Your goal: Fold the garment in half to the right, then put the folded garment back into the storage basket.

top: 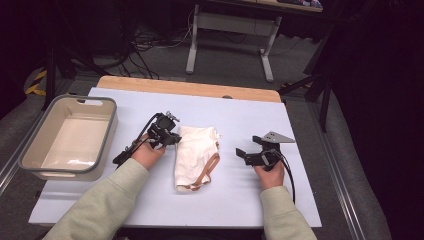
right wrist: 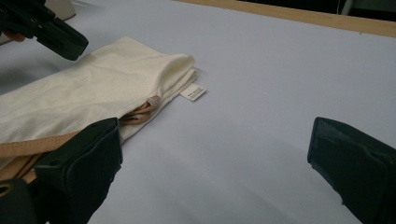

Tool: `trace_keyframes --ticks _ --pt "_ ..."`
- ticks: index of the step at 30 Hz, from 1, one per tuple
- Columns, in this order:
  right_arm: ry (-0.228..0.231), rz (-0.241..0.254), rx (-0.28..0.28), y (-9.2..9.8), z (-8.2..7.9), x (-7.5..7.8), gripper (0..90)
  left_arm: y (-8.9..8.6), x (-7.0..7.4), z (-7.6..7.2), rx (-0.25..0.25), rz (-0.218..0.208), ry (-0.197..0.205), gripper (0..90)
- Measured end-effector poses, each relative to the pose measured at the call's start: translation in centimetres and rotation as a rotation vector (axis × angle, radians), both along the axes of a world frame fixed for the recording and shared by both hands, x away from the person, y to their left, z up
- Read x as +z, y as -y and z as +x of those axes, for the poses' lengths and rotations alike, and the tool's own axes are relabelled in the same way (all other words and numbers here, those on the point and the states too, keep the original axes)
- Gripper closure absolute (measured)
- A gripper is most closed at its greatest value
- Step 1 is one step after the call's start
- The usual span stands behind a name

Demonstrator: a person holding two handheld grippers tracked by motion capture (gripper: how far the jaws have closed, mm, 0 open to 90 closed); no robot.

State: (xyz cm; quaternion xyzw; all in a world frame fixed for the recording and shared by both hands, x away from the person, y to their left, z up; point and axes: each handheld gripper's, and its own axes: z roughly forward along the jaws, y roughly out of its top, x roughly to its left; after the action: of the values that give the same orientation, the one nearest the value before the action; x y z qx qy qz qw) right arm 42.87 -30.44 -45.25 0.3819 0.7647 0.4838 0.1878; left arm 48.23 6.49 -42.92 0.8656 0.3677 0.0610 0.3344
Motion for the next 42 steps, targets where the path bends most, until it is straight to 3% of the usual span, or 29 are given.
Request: trace_keyframes --ticks 6,10,16,26,33,42 --pt "-0.001 0.0 0.011 -0.1 0.0 0.0 3.2 0.2 0.9 0.2 -0.029 -0.044 0.089 40.2" --pt "-0.003 0.006 0.014 -0.1 0.0 -0.1 3.2 0.1 0.8 1.1 -0.042 -0.083 0.088 29.0" --pt "-0.01 0.014 0.023 -0.1 0.1 -0.1 3.2 0.4 -0.2 2.6 -0.049 -0.119 0.077 19.4" --pt "-0.016 0.027 0.03 0.0 0.2 -0.2 3.6 0.7 -1.8 4.6 -0.021 -0.09 0.043 15.4" --pt "-0.023 0.037 0.035 0.0 0.2 -0.2 3.7 1.1 -2.5 4.8 -0.047 -0.098 -0.023 17.8" --pt "-0.025 0.039 0.042 -0.1 0.3 -0.3 3.7 1.3 -2.6 4.6 -0.063 -0.103 -0.068 17.3"
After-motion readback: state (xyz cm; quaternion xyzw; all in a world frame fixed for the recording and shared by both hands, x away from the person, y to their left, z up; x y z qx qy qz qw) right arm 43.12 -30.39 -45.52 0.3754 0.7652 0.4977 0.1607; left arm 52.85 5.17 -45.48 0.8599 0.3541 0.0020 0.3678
